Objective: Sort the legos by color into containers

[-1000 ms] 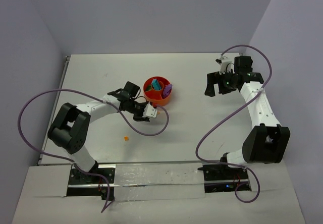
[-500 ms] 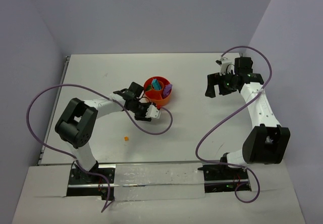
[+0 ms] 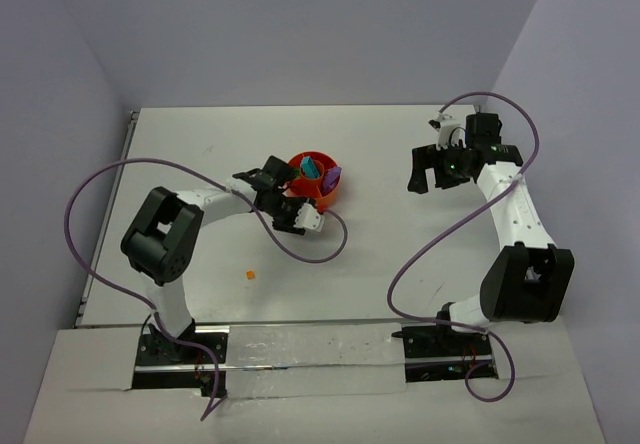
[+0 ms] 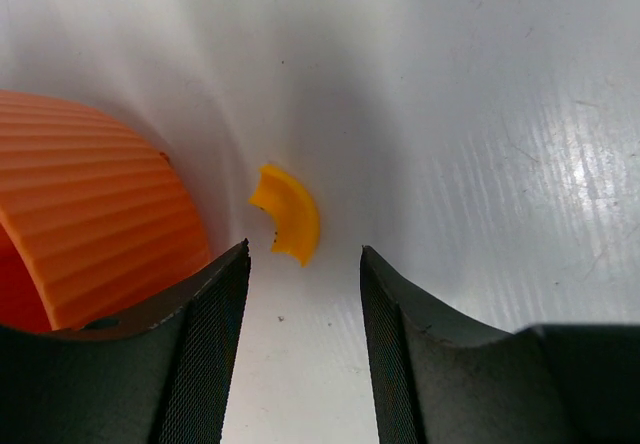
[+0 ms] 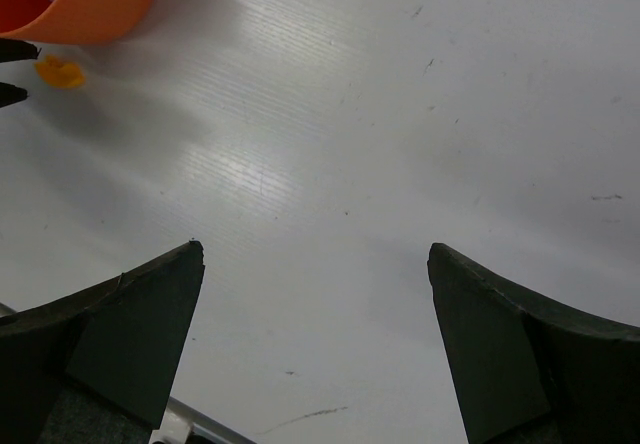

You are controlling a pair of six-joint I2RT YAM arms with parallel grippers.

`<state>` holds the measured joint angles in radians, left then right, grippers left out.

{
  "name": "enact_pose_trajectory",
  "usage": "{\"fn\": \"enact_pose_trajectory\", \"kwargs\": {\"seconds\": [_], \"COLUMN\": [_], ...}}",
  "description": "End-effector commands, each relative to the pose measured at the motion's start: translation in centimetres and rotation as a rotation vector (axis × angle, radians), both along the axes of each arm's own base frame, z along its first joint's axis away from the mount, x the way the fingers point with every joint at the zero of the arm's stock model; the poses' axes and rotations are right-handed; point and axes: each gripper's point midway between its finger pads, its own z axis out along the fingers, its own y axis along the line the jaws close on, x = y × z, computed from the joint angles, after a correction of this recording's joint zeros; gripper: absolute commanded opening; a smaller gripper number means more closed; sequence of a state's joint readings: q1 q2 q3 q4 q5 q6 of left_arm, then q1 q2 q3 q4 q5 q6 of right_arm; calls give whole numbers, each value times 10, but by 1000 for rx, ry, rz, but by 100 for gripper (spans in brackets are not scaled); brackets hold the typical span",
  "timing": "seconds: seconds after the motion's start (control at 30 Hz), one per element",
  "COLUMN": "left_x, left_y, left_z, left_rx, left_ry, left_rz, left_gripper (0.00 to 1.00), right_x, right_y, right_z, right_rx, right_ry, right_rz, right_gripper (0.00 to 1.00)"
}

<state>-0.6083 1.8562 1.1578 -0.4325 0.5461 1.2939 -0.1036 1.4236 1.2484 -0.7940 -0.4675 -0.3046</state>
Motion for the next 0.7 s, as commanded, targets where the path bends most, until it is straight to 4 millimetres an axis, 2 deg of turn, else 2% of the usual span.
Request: {"fn": "enact_pose_trajectory", "kwargs": {"seconds": [0.0, 0.67], "left_x": [0, -5], "left_y": [-10, -2], "left_z": [6, -9], "left_rx": [-13, 115], "left_ry": [-3, 51], "left_rz": [-73, -151], "left_gripper": [55, 54], "right_x": [10, 19], "right_y": [-6, -15], "right_z": [2, 3], "right_rx": [-5, 2], "right_ry": [-21, -19], "right_rz": [-6, -31], "right_gripper": [100, 100]}}
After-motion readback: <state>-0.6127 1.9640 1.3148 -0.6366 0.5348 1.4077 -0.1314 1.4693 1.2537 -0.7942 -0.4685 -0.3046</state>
